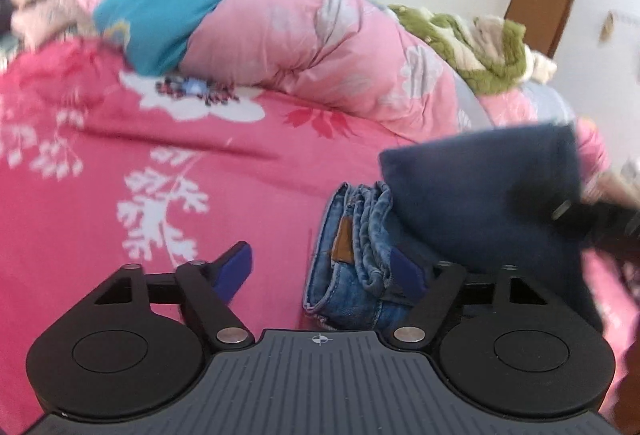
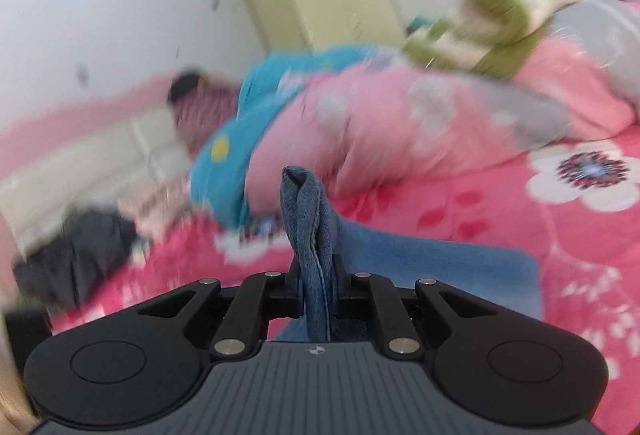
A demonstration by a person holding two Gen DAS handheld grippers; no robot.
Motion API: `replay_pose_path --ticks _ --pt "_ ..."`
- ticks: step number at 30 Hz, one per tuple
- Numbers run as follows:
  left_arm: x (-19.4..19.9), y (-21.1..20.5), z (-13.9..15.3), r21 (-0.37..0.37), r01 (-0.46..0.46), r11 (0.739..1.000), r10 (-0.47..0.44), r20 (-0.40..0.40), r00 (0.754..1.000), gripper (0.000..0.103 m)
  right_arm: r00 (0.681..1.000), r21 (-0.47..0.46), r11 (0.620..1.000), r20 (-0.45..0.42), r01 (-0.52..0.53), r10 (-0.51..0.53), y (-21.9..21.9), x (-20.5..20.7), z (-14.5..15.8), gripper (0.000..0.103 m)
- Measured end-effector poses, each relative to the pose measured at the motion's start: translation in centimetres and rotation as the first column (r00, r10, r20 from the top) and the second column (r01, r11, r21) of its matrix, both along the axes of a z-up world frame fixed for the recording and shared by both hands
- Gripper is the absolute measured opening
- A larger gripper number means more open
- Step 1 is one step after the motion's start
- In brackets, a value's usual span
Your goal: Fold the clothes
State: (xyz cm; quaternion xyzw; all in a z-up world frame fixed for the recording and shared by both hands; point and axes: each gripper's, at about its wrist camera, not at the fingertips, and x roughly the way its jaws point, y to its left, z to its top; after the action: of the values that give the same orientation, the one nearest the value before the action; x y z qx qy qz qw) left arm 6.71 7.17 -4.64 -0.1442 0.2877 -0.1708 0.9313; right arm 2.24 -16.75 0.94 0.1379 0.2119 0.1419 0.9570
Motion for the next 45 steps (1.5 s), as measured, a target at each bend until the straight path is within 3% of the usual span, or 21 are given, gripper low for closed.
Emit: replay_pose_path --ticks 5,11,19,22,25,28,30,33,37,39,42,45 --pt "0.7 1.2 -1.3 -0.063 0.009 0.998 -0.012 -0.039 0.999 0.058 0.999 -0.238 0.971 0.032 -0.016 0.025 4.6 -0.4 -1.0 0.012" --pt "1.2 2.0 -2.7 -0.098 0.005 0.995 -0.013 -0.08 0.997 0.058 0.996 -0.403 0.915 0.07 -0.021 0.054 7.4 -1.2 -1.1 0.012" --pt "1.1 2.0 -2.9 -0.094 0.013 0.995 -0.02 -0.073 0.997 0.059 0.988 -0.537 0.843 0.119 -0.019 0.099 10.0 -3.5 -1.7 0.012" --pt "1.0 1.8 -2.8 -0.074 0.007 0.997 -0.012 -0.066 0.998 0.062 0.989 -0.555 0.83 0.084 -0.052 0.118 10.5 -3.4 -2.5 0.013" --pt "1.0 1.9 -2.5 -0.07 -0.007 0.998 0.002 -0.066 0.998 0.065 0.99 -0.547 0.834 0.064 -0.072 0.127 10.8 -3.6 -3.1 0.022" --pt "1.0 2.2 -2.1 -0.054 -0.048 0.997 0.044 -0.066 0.997 0.071 0.978 -0.519 0.848 0.101 -0.105 0.182 10.4 -4.9 -2.5 0.034" --pt "1.0 2.5 -1.8 -0.032 -0.086 0.996 0.084 -0.058 0.995 0.073 0.967 -0.511 0.851 0.131 -0.122 0.217 10.2 -5.8 -2.0 0.035" --pt "1.0 3.5 -0.9 -0.026 -0.154 0.988 0.153 -0.045 0.987 0.074 0.956 -0.441 0.883 0.151 -0.162 0.251 8.8 -6.9 -1.2 0.035" --pt "0.4 4.4 1.6 -0.029 -0.192 0.981 0.193 0.043 0.98 0.074 0.963 -0.292 0.948 0.196 -0.123 0.186 5.4 -7.6 0.3 0.035" --pt "-0.3 4.1 3.2 -0.021 -0.189 0.982 0.19 0.105 0.976 0.075 0.972 -0.152 0.983 0.192 -0.104 0.133 2.7 -7.1 0.8 0.035" --pt "-1.1 2.7 5.3 -0.015 -0.136 0.991 0.137 0.181 0.974 0.076 0.988 -0.053 0.998 0.146 -0.034 0.041 0.4 -5.4 0.7 0.033" --pt "-1.3 0.2 6.3 0.007 -0.051 0.999 0.049 0.209 0.977 0.077 0.992 -0.043 0.993 0.056 -0.11 0.112 1.6 -3.3 -1.5 0.032"
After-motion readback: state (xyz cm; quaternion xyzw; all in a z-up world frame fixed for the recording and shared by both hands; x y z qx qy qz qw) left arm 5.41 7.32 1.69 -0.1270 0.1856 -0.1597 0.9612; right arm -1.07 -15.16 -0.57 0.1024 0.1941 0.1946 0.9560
